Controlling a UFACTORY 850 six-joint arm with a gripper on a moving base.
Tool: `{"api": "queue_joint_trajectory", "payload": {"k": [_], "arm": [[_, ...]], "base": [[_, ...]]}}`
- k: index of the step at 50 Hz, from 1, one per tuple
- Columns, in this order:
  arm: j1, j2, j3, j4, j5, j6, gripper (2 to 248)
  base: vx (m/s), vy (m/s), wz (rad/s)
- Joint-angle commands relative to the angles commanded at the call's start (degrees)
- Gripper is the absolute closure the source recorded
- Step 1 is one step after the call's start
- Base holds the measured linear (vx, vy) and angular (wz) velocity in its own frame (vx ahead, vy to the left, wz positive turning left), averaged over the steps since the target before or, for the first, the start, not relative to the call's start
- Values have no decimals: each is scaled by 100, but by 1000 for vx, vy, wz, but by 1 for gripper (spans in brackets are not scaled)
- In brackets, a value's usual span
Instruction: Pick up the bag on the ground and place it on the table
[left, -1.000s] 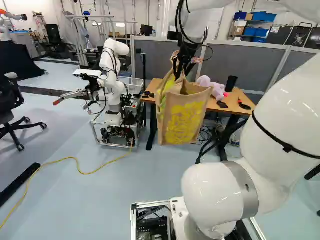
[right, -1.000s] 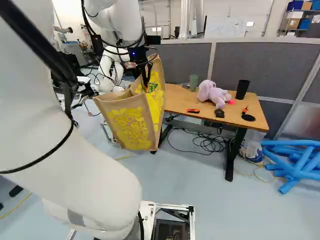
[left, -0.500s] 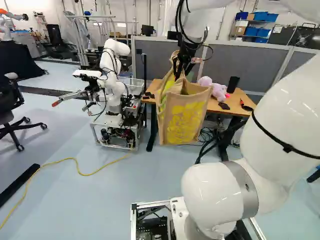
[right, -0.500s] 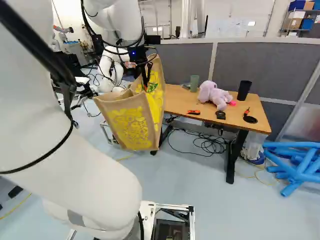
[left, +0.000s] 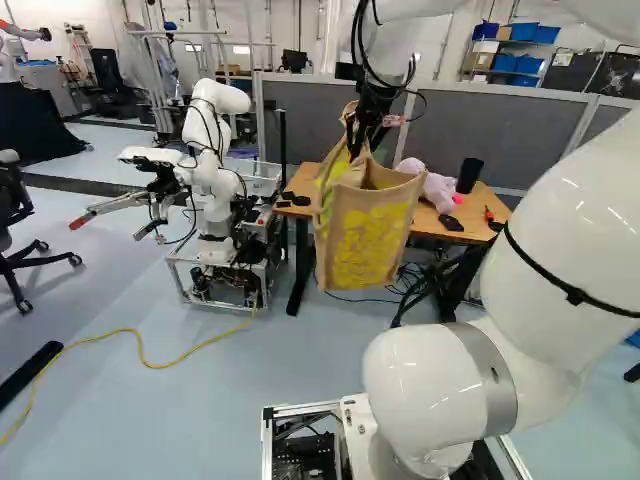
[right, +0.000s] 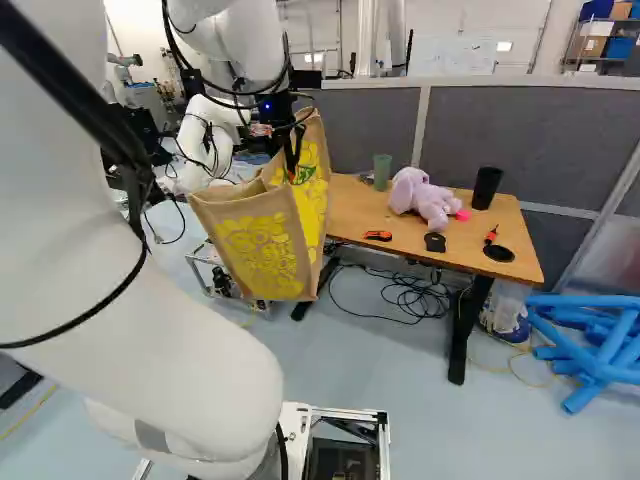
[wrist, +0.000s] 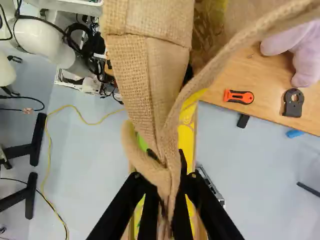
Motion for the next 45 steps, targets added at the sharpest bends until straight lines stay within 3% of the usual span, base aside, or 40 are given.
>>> {"api": "queue_joint_trajectory", "payload": {"k": [14, 45], "arm": [[0, 0, 0, 0, 0, 0, 222], [0, 0, 0, 0, 0, 0, 222]], "base": [[259, -77, -29], [268, 2, -18]]}}
